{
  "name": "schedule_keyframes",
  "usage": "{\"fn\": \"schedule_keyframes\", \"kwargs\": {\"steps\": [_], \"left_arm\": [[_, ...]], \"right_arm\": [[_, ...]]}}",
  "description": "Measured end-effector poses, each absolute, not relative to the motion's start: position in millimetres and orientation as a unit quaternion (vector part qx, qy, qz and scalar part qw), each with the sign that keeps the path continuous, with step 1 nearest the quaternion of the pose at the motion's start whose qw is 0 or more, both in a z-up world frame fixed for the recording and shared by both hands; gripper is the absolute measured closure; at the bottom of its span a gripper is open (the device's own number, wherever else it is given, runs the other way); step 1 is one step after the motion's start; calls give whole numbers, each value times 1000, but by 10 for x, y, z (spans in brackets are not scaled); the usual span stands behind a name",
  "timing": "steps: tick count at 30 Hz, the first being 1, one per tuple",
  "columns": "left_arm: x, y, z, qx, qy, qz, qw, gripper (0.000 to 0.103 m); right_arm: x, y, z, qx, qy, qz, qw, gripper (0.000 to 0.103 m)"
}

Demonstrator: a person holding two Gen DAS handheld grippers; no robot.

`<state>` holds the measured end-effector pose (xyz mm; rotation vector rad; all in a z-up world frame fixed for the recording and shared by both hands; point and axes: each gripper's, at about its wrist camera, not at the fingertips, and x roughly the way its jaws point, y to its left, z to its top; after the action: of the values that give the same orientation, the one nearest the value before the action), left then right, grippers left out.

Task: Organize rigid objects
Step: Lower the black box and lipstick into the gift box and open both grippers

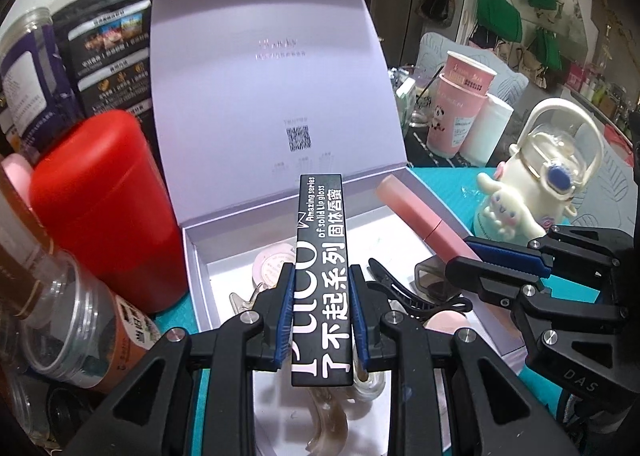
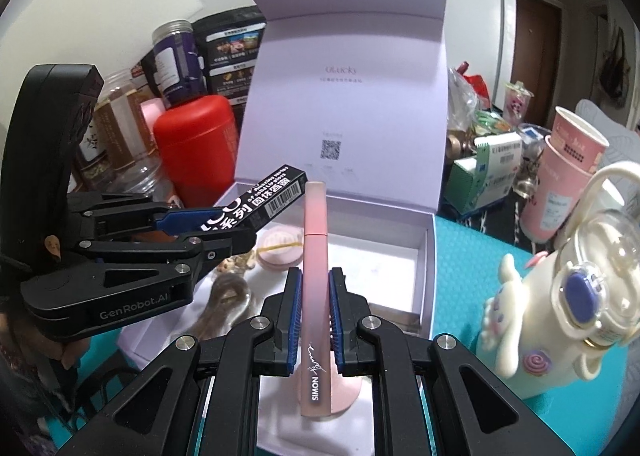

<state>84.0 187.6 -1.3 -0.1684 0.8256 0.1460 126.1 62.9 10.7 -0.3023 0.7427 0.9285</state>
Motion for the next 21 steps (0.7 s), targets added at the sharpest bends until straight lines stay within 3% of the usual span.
{"fn": "schedule_keyframes", "kwargs": {"steps": [21], "left_arm": [[1362,1815,-326,-76,469,55,878,78]], "right_arm": [[1596,674,-215,-146,397,391,817,90]]}}
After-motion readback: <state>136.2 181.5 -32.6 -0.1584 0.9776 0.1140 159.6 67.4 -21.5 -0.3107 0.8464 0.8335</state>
